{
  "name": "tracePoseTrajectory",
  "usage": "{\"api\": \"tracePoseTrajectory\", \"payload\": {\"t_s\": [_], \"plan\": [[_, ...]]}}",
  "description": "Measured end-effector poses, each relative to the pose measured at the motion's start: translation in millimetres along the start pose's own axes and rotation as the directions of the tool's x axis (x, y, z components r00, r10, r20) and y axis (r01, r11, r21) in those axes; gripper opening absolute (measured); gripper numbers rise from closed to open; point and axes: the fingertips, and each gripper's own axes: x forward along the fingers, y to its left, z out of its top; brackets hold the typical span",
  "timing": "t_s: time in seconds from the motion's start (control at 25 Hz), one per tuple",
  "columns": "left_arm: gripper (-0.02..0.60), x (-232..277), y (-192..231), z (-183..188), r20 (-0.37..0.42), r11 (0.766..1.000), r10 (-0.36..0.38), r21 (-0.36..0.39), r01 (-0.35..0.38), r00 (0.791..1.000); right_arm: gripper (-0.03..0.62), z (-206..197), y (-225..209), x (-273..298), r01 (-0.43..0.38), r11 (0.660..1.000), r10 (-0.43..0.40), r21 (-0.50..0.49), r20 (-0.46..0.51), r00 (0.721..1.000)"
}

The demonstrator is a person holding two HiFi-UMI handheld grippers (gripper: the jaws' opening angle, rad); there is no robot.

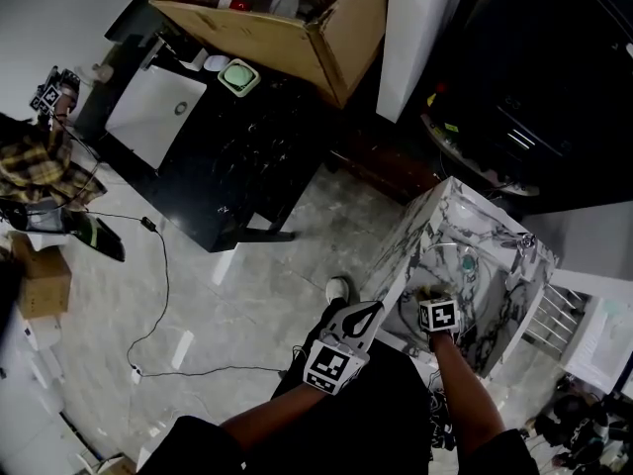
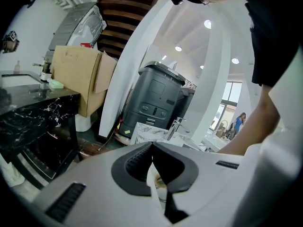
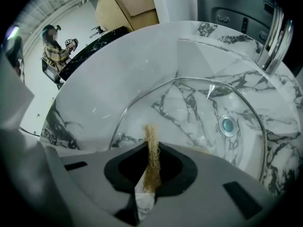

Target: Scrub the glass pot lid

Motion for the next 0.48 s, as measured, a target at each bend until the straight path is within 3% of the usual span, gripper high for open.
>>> {"api": "tracePoseTrajectory", "payload": {"t_s": [0.32,0.48], "plan": [[0.015,-7.8,24.9,8.9,0.003,1.0,-0.021,0.003,0.021,1.0,0.055,8.4,3.0,-0.8,0.034,0.999,-0.034,0.017,0.0,0.999],[0.015,-12.9,34.3,7.9,-0.002,0.998,-0.065,0.001,0.065,0.998,0.055,8.0,1.4,-17.7,0.056,0.995,-0.059,0.088,0.035,0.998]]}}
